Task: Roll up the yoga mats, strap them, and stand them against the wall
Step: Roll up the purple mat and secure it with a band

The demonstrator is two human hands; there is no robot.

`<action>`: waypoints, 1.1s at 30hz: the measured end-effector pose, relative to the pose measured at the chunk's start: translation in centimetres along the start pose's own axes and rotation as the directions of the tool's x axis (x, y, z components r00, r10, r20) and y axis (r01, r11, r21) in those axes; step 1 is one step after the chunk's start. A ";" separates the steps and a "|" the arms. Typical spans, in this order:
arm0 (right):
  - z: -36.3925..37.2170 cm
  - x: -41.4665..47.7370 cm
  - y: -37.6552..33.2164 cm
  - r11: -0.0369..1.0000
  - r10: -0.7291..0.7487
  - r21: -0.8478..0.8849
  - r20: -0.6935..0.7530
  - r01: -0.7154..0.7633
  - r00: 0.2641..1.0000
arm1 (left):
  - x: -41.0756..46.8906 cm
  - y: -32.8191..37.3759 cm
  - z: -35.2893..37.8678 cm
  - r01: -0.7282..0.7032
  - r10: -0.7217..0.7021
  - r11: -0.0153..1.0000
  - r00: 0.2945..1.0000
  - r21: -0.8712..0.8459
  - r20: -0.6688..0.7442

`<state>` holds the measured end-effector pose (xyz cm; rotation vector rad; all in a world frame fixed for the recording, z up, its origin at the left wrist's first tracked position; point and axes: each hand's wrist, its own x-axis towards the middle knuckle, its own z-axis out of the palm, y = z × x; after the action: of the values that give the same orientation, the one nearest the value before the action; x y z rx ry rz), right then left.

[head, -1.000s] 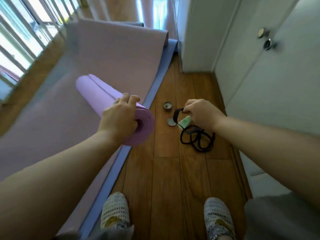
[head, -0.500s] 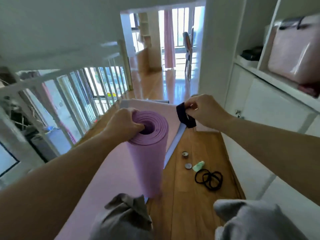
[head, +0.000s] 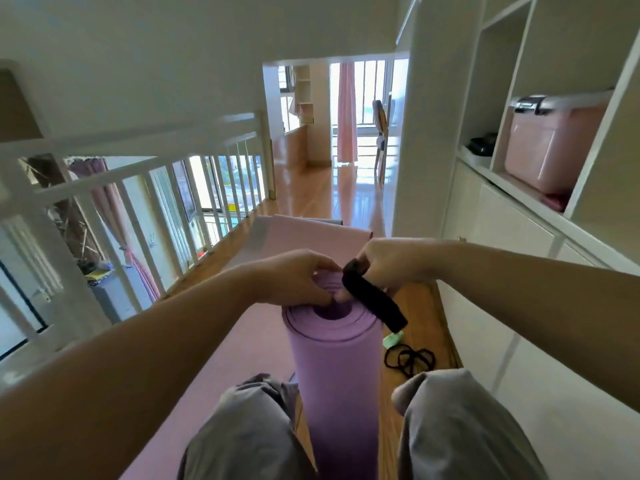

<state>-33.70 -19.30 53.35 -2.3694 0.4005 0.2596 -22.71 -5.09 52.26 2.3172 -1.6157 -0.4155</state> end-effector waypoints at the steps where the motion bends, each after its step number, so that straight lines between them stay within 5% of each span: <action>1: 0.6 -0.2 0.1 0.999 0.025 -0.033 0.031 -0.024 0.999 | -0.2 0.2 0.6 -0.014 0.013 1.000 1.000 0.015 0.026; 6: 2.6 -0.6 0.9 0.981 0.119 -0.163 0.073 -0.106 0.990 | -0.6 0.9 2.8 -0.048 0.050 0.999 0.994 -0.020 0.101; 13: 2.8 -1.0 1.2 0.983 0.148 -0.125 0.080 -0.137 0.986 | -0.9 0.5 3.4 0.010 0.013 0.971 0.995 -0.241 0.095; 22: 2.9 -1.8 1.3 0.956 0.294 -0.044 0.173 -0.291 0.940 | 0.1 1.1 3.3 0.031 0.070 0.943 0.955 -0.331 0.289; 31: 1.4 -1.7 1.4 0.963 0.257 -0.133 0.177 -0.236 0.950 | 0.3 1.2 3.6 0.013 0.064 0.949 0.970 -0.315 0.233; 33: 0.8 -2.0 0.7 0.965 0.163 -0.223 0.083 -0.142 0.983 | -0.2 0.8 3.2 0.015 0.074 0.928 0.972 -0.373 0.222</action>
<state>-35.90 -18.79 52.96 -2.5271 0.5311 0.5163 -24.70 -5.40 49.66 2.0121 -1.5074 -0.9310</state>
